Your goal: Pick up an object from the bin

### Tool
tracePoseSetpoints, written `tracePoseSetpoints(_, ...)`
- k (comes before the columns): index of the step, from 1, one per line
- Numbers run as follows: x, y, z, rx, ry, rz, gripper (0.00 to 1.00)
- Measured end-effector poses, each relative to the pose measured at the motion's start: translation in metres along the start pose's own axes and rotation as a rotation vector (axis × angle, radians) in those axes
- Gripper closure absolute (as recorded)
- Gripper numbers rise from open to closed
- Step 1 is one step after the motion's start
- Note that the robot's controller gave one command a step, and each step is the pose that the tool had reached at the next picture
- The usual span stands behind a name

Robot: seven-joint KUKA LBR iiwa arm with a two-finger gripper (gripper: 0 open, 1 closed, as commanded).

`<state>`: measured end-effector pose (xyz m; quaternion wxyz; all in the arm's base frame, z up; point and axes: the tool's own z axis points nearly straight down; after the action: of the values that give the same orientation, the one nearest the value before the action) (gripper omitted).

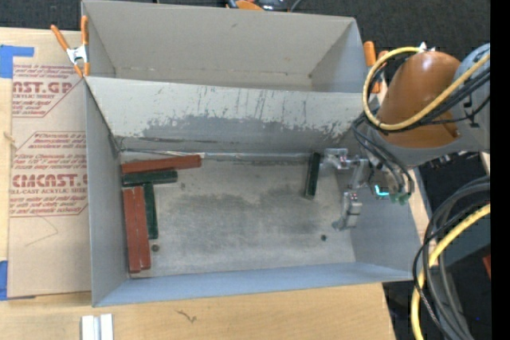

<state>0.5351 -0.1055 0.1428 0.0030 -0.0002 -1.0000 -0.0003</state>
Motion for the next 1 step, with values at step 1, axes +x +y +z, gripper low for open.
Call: tracePoseSetpoints(1,-0.0593,-0.0416,0.0518,0.002,-0.008,-0.127,0.00)
